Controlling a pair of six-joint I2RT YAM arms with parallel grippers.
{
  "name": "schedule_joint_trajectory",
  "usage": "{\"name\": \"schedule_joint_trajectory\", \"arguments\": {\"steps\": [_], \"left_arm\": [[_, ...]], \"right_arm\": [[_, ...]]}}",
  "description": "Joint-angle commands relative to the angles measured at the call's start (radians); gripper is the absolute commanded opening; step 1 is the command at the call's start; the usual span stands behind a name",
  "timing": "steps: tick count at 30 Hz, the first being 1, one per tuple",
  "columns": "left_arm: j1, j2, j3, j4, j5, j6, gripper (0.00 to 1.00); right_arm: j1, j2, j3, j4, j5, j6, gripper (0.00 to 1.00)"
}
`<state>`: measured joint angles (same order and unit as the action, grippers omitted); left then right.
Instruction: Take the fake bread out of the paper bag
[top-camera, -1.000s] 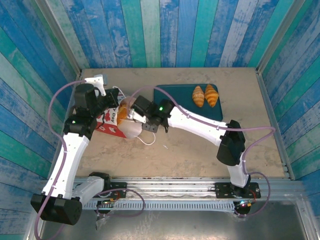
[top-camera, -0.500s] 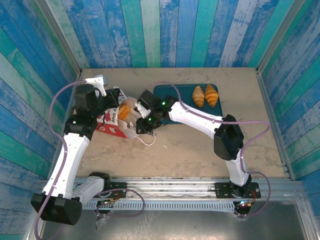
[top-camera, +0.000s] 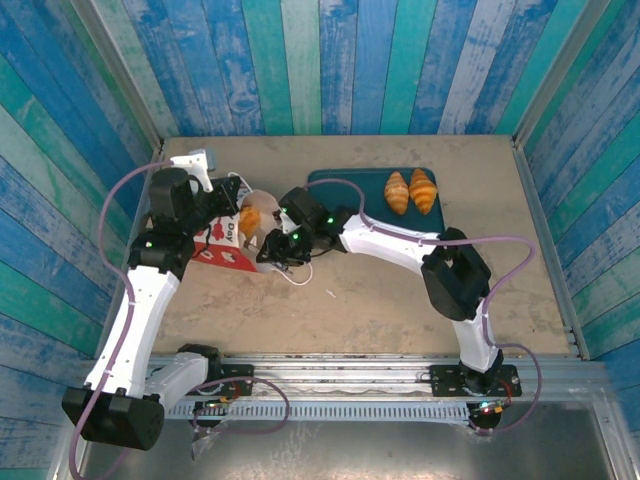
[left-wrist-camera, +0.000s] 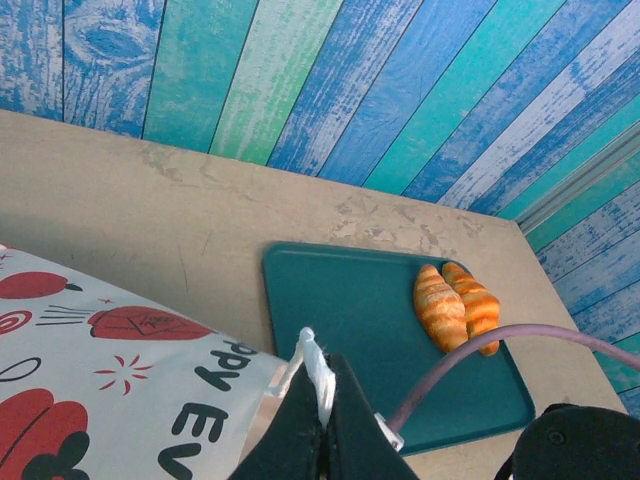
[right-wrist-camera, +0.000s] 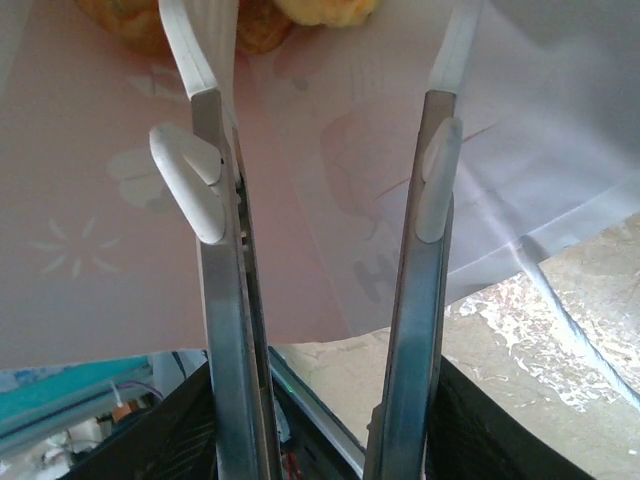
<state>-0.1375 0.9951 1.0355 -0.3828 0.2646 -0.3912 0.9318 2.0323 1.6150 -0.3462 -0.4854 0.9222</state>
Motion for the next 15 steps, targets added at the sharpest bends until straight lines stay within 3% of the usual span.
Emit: {"name": "schedule_joint_trajectory", "arguments": {"steps": [1,4,15], "left_arm": [[-0.001,-0.014,-0.003,0.023,0.005,0.006,0.0],[-0.001,-0.016,-0.005,0.027,0.001,0.005,0.0],[-0.001,-0.012,-0.002,0.029,0.022,0.01,0.0]], "right_arm": [[0.0,-0.024,-0.001,0.076,0.02,0.071,0.49],[-0.001,-0.039,-0.018,0.077,0.074,0.09,0.49],[-0.004,0.06,0.058,0.123,0.074,0.131,0.45]]}}
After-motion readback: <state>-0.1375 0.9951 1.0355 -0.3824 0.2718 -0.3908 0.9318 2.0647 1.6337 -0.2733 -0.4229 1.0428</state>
